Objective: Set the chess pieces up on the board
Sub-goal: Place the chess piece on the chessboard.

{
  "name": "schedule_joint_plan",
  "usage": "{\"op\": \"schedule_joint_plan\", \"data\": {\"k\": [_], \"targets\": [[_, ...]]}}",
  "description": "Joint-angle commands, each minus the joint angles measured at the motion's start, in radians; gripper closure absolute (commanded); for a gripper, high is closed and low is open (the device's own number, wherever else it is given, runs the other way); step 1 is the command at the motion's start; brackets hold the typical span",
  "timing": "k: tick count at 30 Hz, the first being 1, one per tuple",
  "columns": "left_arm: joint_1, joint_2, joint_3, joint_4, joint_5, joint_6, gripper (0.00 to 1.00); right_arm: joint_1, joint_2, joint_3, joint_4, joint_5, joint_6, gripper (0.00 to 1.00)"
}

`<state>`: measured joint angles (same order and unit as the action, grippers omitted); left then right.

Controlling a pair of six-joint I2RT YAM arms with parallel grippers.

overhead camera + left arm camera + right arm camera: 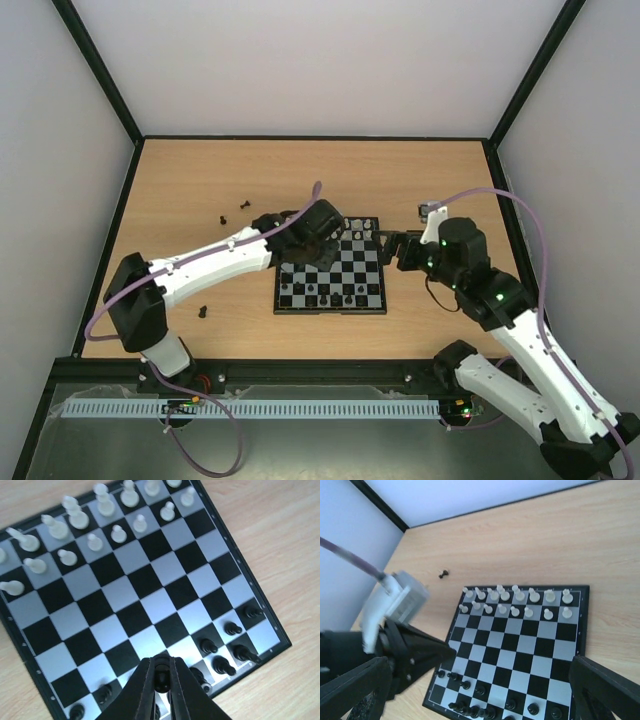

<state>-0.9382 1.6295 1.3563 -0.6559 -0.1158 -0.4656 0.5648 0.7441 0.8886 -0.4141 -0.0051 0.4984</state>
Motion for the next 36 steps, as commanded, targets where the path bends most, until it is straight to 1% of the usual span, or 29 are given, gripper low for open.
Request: {"op": "schedule_joint_plan", "data": {"k": [1,8,22,36], "targets": [[-0.036,0.053,0.003,-0.011,0.014,-0.018,0.94,0.004,-0.032,0.056,-0.1,0.048,0.005,0.02],[-0.085,0.16,0.041,-0.018,0.028,0.002,0.94,0.004,-0.035,0.067,-0.128,0.054,-0.003,0.02],[-0.096,0.272,0.027,0.029,0.075,0.022,0.93,0.004,-0.049,0.052,-0.133,0.047,-0.013,0.01],[-0.098,0.293,-0.001,0.057,0.092,0.011,0.91,0.004,-0.063,0.041,-0.139,0.048,-0.021,0.01]]}}
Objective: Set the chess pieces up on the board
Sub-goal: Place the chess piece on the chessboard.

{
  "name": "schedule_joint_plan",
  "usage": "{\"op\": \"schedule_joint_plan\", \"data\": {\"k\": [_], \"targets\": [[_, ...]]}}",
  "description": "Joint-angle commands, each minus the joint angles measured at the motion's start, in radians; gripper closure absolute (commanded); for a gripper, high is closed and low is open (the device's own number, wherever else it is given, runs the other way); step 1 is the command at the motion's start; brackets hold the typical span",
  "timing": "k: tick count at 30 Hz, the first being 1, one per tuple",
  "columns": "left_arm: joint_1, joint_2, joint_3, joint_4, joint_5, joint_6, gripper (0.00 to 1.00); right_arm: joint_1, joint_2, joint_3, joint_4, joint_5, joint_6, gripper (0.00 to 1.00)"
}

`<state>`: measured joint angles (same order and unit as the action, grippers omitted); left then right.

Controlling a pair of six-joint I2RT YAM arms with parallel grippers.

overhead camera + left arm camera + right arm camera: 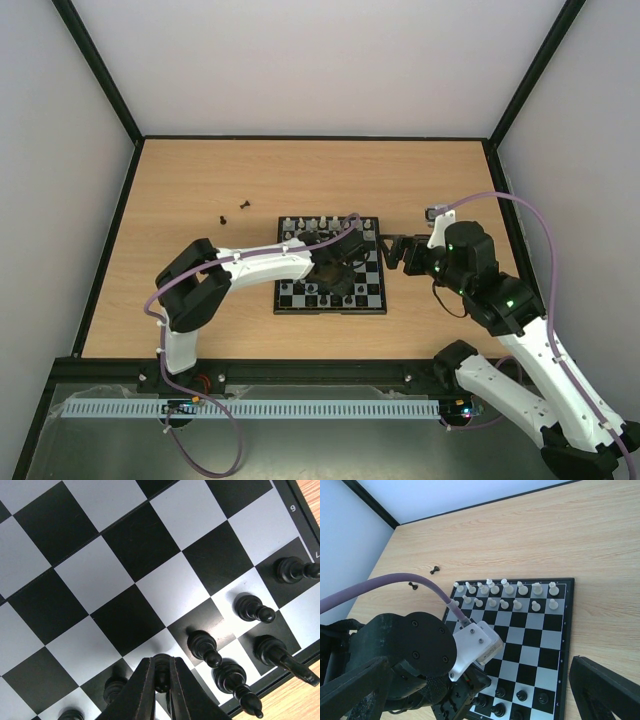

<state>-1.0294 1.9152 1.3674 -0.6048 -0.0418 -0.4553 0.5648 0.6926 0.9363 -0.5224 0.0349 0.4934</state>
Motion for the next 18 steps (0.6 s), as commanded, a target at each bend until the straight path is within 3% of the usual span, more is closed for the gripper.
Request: {"op": "schedule_joint_plan", "data": {"k": [1,11,18], "targets": [[-0.007,0.009,-0.015,0.007,0.019,0.001,0.91,0.004,-0.011,-0.008,-0.031,0.008,-0.016,0.01],[-0.007,-0.001,-0.047,0.017,0.012,-0.011,0.87,0.004,-0.011,-0.019,-0.027,0.012,-0.017,0.01],[-0.007,-0.022,-0.046,0.017,0.014,-0.012,0.75,0.004,-0.01,-0.022,-0.025,0.012,-0.018,0.01]]}}
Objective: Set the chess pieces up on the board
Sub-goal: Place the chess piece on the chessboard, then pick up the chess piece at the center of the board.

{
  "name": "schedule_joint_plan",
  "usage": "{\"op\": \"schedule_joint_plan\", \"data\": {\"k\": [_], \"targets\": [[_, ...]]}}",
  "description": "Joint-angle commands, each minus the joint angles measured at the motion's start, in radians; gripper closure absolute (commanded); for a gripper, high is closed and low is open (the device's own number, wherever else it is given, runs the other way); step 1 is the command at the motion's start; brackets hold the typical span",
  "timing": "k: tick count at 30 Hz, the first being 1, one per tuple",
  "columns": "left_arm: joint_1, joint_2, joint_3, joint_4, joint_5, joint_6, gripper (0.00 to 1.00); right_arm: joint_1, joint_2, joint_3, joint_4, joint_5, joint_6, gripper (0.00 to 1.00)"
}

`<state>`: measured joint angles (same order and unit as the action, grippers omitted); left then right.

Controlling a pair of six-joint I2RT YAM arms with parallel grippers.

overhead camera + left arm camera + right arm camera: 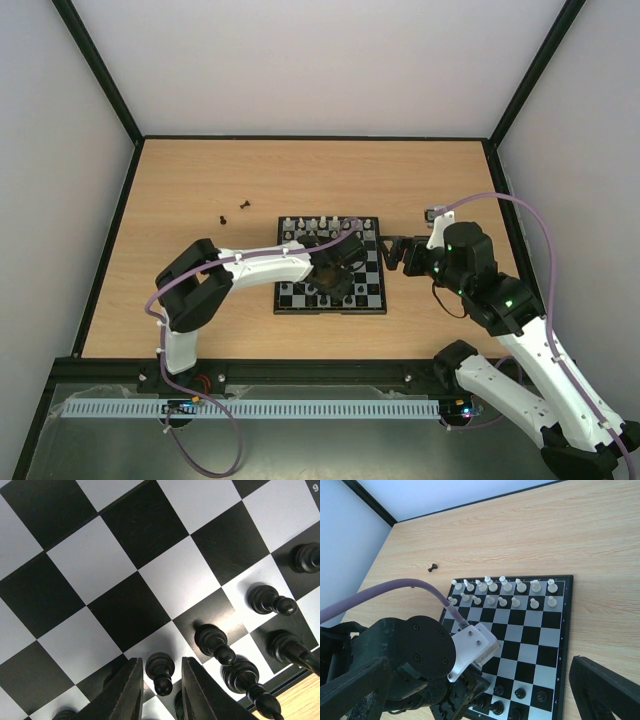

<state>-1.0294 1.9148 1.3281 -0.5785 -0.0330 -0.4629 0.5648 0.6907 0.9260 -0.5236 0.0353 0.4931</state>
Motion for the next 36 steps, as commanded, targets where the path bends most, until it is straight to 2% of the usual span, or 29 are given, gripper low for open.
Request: {"op": "schedule_joint_plan", "data": {"k": [1,8,15,20,26,29,32,36], "targets": [[-0.008,-0.027,-0.006,-0.01,0.007,-0.004,0.73,0.004,-0.007,-0.013,-0.023,0.01,-0.017,0.01],[-0.005,-0.064,0.038,-0.038,-0.025,0.002,0.66,0.004,-0.001,-0.017,-0.013,0.005,-0.016,0.01],[0.063,-0.13,0.151,-0.104,-0.102,0.031,0.52,0.004,0.004,-0.018,-0.008,-0.001,-0.018,0.01],[0.203,-0.213,0.156,-0.115,-0.129,0.058,0.4,0.004,0.005,-0.016,-0.002,-0.015,-0.015,0.01],[0.491,-0.29,0.101,-0.048,-0.091,0.093,0.3,0.004,0.022,-0.032,0.024,-0.05,-0.011,0.01],[0.615,-0.256,0.106,-0.008,-0.05,0.124,0.27,0.004,0.033,-0.036,0.036,-0.074,-0.01,0.01],[0.705,-0.198,0.138,0.012,-0.076,0.133,0.23,0.004,0.047,-0.042,0.053,-0.103,-0.006,0.01],[0.778,-0.093,0.191,0.029,-0.056,0.146,0.22,0.004,0.061,-0.055,0.079,-0.153,0.002,0.01]]}}
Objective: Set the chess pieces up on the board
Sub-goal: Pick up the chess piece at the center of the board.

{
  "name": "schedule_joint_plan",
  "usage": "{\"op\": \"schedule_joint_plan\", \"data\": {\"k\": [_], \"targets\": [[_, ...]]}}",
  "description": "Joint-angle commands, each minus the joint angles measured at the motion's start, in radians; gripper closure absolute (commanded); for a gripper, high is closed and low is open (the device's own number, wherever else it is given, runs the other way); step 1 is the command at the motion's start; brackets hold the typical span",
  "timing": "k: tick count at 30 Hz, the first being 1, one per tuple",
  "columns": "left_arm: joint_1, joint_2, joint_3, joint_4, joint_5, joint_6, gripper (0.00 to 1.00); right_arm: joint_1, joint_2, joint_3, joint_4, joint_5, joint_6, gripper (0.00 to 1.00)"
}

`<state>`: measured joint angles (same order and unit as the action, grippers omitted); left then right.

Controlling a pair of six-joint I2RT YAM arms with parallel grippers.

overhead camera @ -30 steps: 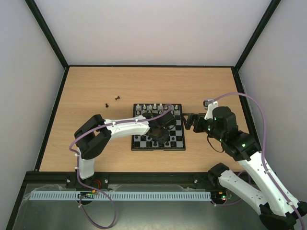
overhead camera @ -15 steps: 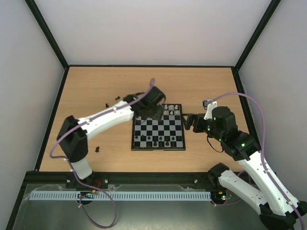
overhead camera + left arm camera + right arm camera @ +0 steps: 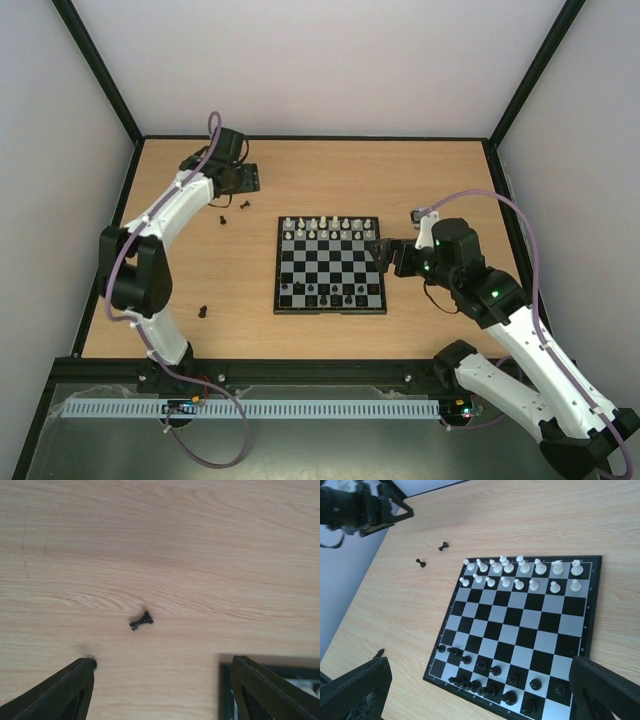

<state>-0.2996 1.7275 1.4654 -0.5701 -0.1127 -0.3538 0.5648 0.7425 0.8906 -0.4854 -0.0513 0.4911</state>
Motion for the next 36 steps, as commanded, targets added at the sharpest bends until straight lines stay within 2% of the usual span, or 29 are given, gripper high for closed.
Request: {"op": "schedule_joint_plan", "data": {"k": [1,5,16,26,36], "targets": [[0.058,0.122,0.066,0.016,0.018,0.036,0.22,0.004,0.014,-0.024,0.044,-0.071,0.003,0.01],[0.068,0.19,0.081,0.021,-0.038,0.07,0.23,0.004,0.029,-0.025,0.047,-0.098,-0.002,0.01],[0.141,0.264,-0.015,0.093,0.09,0.205,0.33,0.004,0.069,-0.039,0.057,-0.15,-0.024,0.02],[0.142,0.338,-0.004,0.082,0.113,0.224,0.45,0.004,0.083,-0.05,0.071,-0.146,-0.031,0.01],[0.142,0.392,0.043,0.087,0.095,0.245,0.52,0.004,0.083,-0.059,0.074,-0.129,-0.035,0.01]]}}
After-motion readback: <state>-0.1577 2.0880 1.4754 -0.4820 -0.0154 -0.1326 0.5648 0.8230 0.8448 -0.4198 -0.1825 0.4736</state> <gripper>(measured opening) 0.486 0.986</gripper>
